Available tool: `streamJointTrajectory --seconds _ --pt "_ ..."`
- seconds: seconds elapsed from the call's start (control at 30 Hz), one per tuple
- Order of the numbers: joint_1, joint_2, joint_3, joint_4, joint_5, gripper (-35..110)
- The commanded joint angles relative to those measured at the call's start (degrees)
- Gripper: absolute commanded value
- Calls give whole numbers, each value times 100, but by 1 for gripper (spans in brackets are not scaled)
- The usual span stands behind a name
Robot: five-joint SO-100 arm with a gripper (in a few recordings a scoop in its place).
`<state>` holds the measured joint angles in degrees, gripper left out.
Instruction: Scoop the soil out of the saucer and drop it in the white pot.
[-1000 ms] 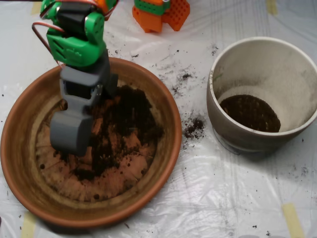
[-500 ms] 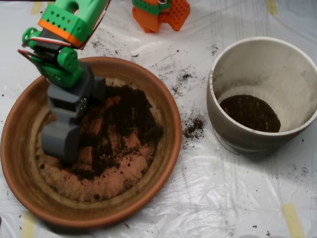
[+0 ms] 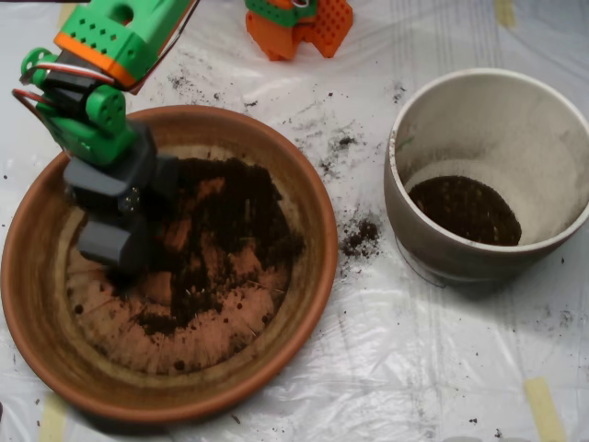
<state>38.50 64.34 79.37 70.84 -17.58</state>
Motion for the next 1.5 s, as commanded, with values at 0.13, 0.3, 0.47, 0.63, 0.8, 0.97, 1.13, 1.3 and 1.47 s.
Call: streamJointTrajectory --seconds 0.13,0.3,0.47,0.63,0.8,0.97,1.13,1.3,1.47 --pt "211 826 958 -571 -97 16" --pt "360 1389 1731 -1099 -70 16" --pt "492 2109 2646 -1441 -97 15" --pt "413 2725 3472 -1591 -97 12" --pt "-97 2927 3665 -1318 -141 2" --pt "-747 2531 2936 -527 -290 0" --pt "-1107 2127 1846 79 105 -1" --pt "-1336 2083 1037 404 536 -1" --pt "-1582 2320 562 773 703 -1"
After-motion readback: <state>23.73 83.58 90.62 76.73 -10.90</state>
